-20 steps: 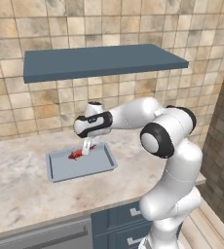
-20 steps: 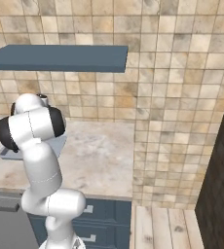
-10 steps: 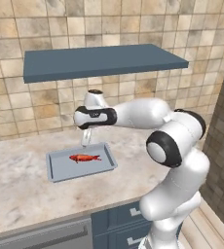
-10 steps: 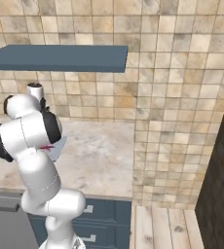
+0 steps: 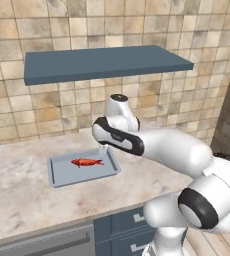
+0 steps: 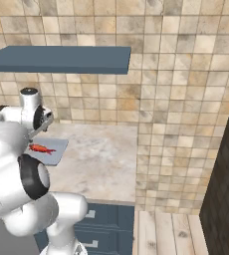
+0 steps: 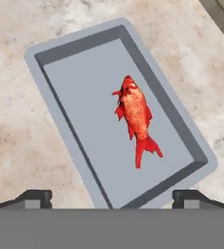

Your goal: Take the fish out of the fridge, briefly rinse it in the sink, and place it on the tray next to the sink.

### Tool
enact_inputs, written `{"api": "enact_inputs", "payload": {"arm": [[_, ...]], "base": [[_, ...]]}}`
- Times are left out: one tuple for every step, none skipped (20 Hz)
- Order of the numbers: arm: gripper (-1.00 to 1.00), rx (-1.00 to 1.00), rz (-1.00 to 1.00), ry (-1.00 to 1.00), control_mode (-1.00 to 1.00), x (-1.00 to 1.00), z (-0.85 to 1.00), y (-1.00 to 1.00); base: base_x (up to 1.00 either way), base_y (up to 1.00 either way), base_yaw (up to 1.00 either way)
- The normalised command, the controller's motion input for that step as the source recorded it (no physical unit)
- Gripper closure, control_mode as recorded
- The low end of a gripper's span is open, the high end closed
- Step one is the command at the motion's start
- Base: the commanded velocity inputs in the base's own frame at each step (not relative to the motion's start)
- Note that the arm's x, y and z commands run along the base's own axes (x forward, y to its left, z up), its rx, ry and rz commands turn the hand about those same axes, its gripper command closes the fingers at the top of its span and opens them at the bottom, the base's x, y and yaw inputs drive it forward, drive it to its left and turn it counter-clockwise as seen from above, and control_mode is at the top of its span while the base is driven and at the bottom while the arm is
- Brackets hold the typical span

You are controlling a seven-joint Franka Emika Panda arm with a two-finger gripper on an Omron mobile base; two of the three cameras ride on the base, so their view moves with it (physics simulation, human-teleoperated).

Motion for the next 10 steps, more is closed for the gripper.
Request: {"api": "enact_inputs", "payload": {"arm": [[-1.0, 0.11, -0.24, -0.17, -1.0, -1.0, 0.07, -0.84], [-1.0, 0.12, -0.21, -0.28, -1.0, -1.0, 0.4, -0.81], [-1.0, 0.12, -0.15, -0.45, -1.0, -1.0, 0.94, -0.76], [-1.0, 0.12, -0.13, -0.51, -1.0, -1.0, 1.0, -0.76], [-1.0, 0.1, -0.1, -0.6, -1.0, -1.0, 1.0, -0.84], [-1.0, 0.04, -0.09, -0.63, -1.0, -1.0, 1.0, -0.89], [-1.0, 0.03, -0.07, -0.64, -1.0, -1.0, 1.0, -0.97], [-1.0, 0.01, -0.08, -0.65, -1.0, -1.0, 1.0, -0.96], [-1.0, 0.02, -0.08, -0.64, -1.0, -1.0, 1.0, -0.95], [-1.0, 0.04, -0.09, -0.63, -1.0, -1.0, 1.0, -0.97]], "base": [[0.0, 0.0, 0.0], [0.0, 0.0, 0.0], [0.0, 0.0, 0.0], [0.0, 0.0, 0.0], [0.0, 0.0, 0.0], [0.0, 0.0, 0.0], [0.0, 0.0, 0.0], [0.0, 0.0, 0.0], [0.0, 0.0, 0.0], [0.0, 0.0, 0.0]]}}
